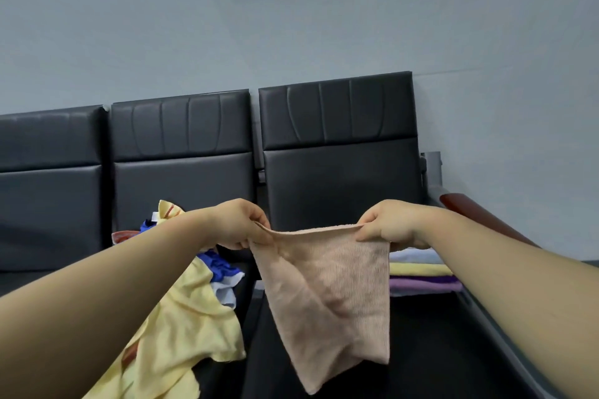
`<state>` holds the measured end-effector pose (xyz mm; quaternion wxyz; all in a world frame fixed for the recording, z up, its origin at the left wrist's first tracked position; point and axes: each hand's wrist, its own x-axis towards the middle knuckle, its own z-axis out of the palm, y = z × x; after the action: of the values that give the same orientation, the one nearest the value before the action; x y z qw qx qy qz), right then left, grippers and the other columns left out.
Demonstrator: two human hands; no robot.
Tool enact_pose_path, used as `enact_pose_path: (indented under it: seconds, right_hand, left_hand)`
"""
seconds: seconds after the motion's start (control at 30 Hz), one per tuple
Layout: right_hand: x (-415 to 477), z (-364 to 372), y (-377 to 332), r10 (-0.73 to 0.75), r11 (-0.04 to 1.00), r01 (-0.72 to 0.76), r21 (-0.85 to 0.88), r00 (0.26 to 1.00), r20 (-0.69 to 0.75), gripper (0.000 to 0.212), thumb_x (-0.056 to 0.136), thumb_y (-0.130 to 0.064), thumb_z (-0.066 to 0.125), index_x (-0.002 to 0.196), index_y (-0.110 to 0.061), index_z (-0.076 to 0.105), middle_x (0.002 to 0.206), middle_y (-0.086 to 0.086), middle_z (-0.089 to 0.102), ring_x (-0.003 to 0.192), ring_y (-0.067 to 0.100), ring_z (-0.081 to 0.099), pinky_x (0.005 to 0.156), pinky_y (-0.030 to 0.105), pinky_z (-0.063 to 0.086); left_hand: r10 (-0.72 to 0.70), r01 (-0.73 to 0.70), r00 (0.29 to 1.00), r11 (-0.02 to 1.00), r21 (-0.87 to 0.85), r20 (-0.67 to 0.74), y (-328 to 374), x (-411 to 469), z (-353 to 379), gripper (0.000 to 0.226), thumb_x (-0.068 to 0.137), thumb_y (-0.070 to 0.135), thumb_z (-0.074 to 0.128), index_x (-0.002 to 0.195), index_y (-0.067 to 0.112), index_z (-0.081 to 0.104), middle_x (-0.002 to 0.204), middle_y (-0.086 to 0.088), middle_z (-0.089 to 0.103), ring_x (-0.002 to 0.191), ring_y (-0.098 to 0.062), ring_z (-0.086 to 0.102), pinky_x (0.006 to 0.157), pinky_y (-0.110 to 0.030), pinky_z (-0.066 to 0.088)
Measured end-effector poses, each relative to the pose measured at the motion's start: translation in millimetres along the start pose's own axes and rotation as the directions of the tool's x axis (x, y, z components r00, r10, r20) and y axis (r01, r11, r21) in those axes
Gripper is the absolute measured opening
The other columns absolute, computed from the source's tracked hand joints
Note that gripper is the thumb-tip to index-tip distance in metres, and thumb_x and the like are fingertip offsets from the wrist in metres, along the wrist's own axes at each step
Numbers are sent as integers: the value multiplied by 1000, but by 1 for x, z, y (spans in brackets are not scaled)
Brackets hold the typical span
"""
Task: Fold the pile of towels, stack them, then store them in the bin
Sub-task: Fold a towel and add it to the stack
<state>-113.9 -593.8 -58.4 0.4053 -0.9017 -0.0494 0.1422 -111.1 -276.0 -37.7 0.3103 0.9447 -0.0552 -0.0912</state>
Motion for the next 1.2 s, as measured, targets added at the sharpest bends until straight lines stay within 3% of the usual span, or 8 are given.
enact_pose_path:
  seconds: [0.23,0.37,0.5,0.63,0.73,0.87,1.0,1.2]
  right_hand:
    - [3,-11,1,127,992,-126,18,989,-73,13,91,-26,77,88,-15,83,65,2,48,54,15,29,49,27,28]
    - [7,-8,-2,249,926,-200,321,961,-118,15,93,-19,78,102,-7,79,76,4,64,50,7,58,46,17,42]
    - [16,4,-7,288,705,-137,696,952,-105,21,97,-16,74,112,-3,67,112,12,70,85,23,78,72,32,65]
    - [38,16,-6,173,642,86,762,952,-253,32,100,-16,70,130,-10,62,130,10,65,109,24,71,102,39,55]
    - [43,13,-11,84,610,253,751,922,-378,44,101,-15,68,141,-4,55,115,6,68,111,21,67,110,37,50]
    - [38,3,-6,15,622,341,705,895,-446,45,100,-18,69,141,-5,55,129,11,67,118,23,67,111,38,50]
    - [27,20,40,62,787,186,588,925,-375,30,100,-21,69,128,-9,66,122,12,71,109,24,73,106,41,55]
    - [4,85,134,268,934,-209,288,946,-184,14,99,-31,66,106,-21,73,95,5,78,83,16,76,75,30,62]
  left_hand:
    - [-28,52,967,994,91,-254,-13,2,-7,10,92,30,72,88,21,77,73,4,68,62,-10,58,50,-19,44]
    - [-47,110,960,970,216,-277,-26,6,-8,14,90,20,65,81,23,75,77,0,75,71,-16,71,65,-27,61]
    - [-147,151,933,988,-14,-328,-40,20,-3,20,97,14,56,86,14,73,79,-9,72,65,-23,69,60,-32,62]
    - [-255,4,893,829,-559,-372,-47,42,2,20,97,9,52,85,11,68,90,-17,68,80,-34,73,63,-38,62]
    - [-176,-161,851,810,-564,-495,-53,61,-5,26,91,21,58,66,27,66,77,-8,66,79,-27,63,73,-43,57]
    - [-54,-235,772,901,-364,-633,-36,35,-4,15,96,27,59,84,23,68,76,1,69,66,-16,57,63,-31,49]
    - [80,-172,856,976,-135,-510,-57,12,26,12,93,26,65,81,24,68,71,5,68,63,-15,60,60,-32,51]
    - [-50,43,996,994,-101,-74,-114,-2,105,10,85,16,72,86,6,74,73,-9,75,62,-12,65,65,-31,58]
